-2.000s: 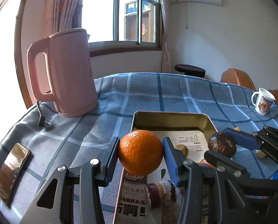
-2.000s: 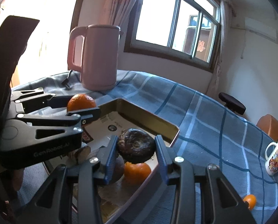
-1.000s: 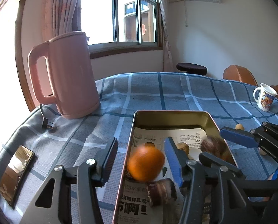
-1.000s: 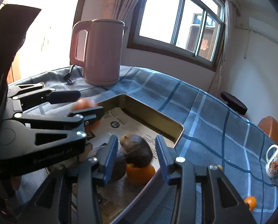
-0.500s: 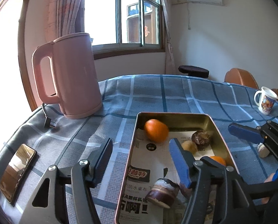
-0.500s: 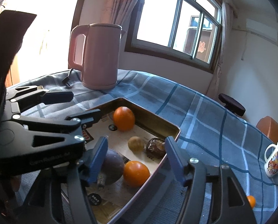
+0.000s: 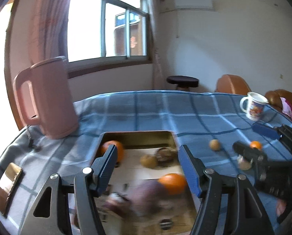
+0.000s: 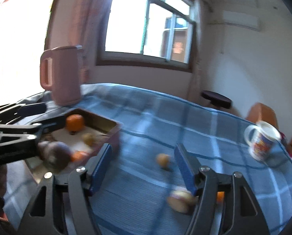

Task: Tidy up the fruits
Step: 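Grasp the small brown-lidded jar with the left tool while the right tool returns to the table, then grasp another dark brown fruit with the right tool while the left tool holds the jar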

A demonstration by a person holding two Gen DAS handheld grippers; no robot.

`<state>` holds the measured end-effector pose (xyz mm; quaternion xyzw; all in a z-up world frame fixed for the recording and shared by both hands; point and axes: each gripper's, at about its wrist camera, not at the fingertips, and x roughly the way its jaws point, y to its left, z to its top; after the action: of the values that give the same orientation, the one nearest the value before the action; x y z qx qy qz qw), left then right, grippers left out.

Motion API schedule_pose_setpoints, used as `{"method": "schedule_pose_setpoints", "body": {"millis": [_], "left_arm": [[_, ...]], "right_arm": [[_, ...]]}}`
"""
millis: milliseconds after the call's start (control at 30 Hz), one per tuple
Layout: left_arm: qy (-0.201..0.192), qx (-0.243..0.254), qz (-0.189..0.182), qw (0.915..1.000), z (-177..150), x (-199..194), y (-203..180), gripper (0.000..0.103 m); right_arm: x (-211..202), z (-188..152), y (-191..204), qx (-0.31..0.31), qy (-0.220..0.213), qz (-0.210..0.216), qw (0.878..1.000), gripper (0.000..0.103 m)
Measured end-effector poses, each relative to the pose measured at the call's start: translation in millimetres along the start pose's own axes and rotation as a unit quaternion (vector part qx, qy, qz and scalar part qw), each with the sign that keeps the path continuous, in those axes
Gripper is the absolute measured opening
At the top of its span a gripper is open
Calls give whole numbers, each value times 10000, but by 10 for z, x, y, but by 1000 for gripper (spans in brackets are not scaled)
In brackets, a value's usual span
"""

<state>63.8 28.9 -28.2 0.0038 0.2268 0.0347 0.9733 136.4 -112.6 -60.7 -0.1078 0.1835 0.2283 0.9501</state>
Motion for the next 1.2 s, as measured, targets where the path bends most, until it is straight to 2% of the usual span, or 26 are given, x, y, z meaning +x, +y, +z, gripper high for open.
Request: {"method": "schedule_pose_setpoints", "body": {"millis": [200,333,500,633,833,967,1000,1033,1100,1200], "left_arm": [[67,459,-345,9983,-1,76,-520,67],[259,722,-630,9951,-25,203,-866,67],[495,960,-989,9892,-52,368,-1218,67],[926,1008,-1374,9810,-80,559,-1443,67],[1317,1086,-1617,9720,-83,742,-1620,67],[1581,1100,-1781,9650,-113,844,-1689,67],[1656,1116,-1833,9626,-123,868,-1703,63],[1691,1104,-1891,9610,-125,880,-1692,51],[1787,1097,-1970,9577,-139,902,-1681,39],[1817,984,-2090,9558,-137,902,-1610,37]], "right_arm": [[-165,-188,-743,642,212,-698,9953,70],[-223,-270,-1061,1009,321,-919,9901,70],[-248,-346,-1199,1166,376,-1030,9871,70],[-254,-417,-1273,1297,405,-1042,9852,70],[-360,-491,-1529,1849,231,-1206,9751,70],[-372,-478,-1512,1798,209,-1214,9760,70],[-370,-469,-1488,1742,211,-1213,9770,70],[-363,-463,-1470,1691,212,-1181,9783,71],[-347,-456,-1431,1604,231,-1051,9812,70],[-342,-435,-1348,1447,180,-771,9863,70]]}}
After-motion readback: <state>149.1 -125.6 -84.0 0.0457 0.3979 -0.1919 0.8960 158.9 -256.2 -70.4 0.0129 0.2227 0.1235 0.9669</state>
